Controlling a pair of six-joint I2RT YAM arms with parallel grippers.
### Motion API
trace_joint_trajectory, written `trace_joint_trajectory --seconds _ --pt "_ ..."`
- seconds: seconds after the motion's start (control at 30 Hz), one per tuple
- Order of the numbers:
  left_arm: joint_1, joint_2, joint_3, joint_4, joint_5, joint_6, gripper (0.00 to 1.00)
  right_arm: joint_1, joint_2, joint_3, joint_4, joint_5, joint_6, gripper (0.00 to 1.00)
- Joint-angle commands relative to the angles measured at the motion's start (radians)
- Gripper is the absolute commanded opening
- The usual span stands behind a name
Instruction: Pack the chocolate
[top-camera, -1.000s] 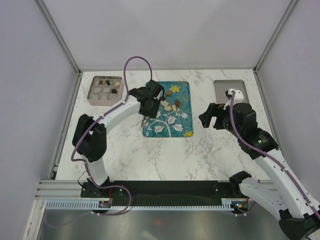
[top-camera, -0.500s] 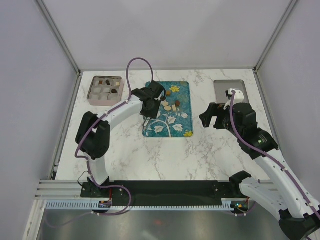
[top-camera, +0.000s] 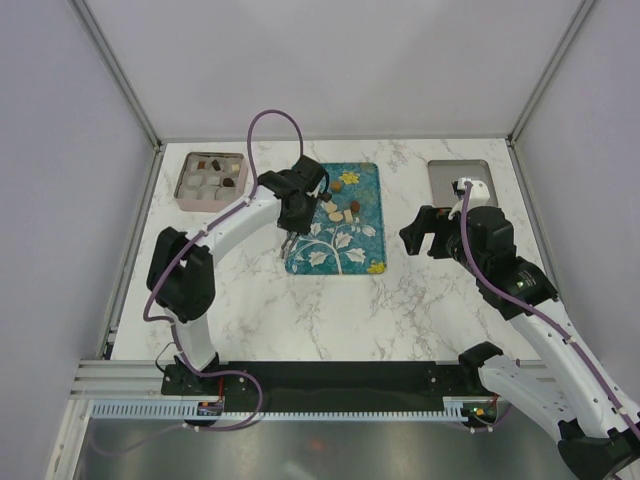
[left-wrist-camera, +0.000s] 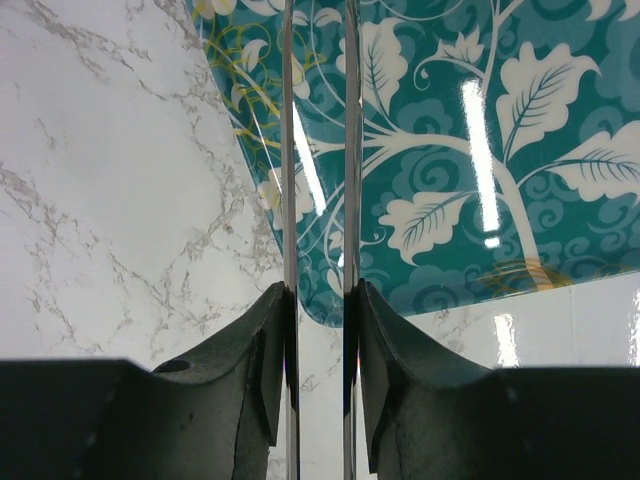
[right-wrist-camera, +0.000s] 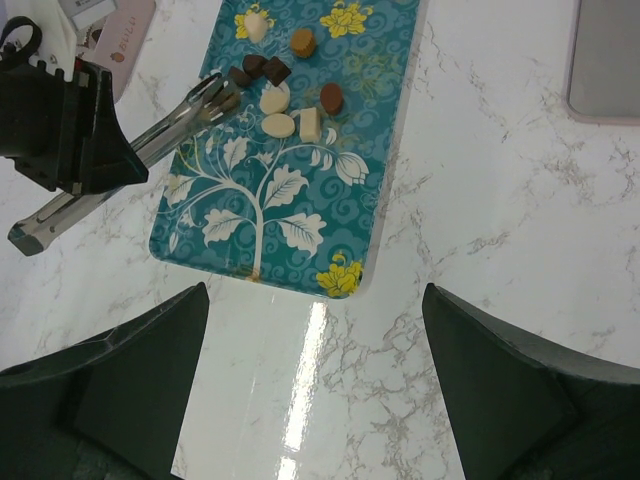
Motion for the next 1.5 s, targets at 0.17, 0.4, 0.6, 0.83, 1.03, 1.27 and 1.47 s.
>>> trace_joint_trajectory --seconds 0.17,0.4,0.6,0.83,1.03,1.27,1.47 --pt "0.047 -0.112 0.135 -0.084 -0.007 0.013 0.35 -0.001 -0.028 0.034 0.014 -0.002 0.002 0.97" --pt "0.208 -0.103 0.229 -0.099 0.024 0.054 0.35 -0.001 -0.020 0.042 0.009 -0.013 0.001 0.97" --pt "0.415 -0.050 0.309 -0.098 0.057 0.074 0.34 -0.001 -0.012 0.045 0.011 -0.018 -0.004 0.96" --pt "0.548 -0.010 0.317 -0.096 0.060 0.079 0.35 -0.001 0.008 0.057 0.009 -0.019 -0.015 0.96" --pt "0.585 0.021 0.288 -0.093 0.048 0.077 0.35 -0.001 0.017 0.063 0.011 -0.018 -0.013 0.96" --pt "0.599 0.046 0.252 -0.070 0.013 0.076 0.35 -0.001 0.017 0.060 0.014 -0.019 -0.013 0.96" --pt "0.604 0.078 0.255 -0.063 0.005 0.074 0.36 -0.001 0.006 0.065 0.012 -0.018 -0.015 0.96"
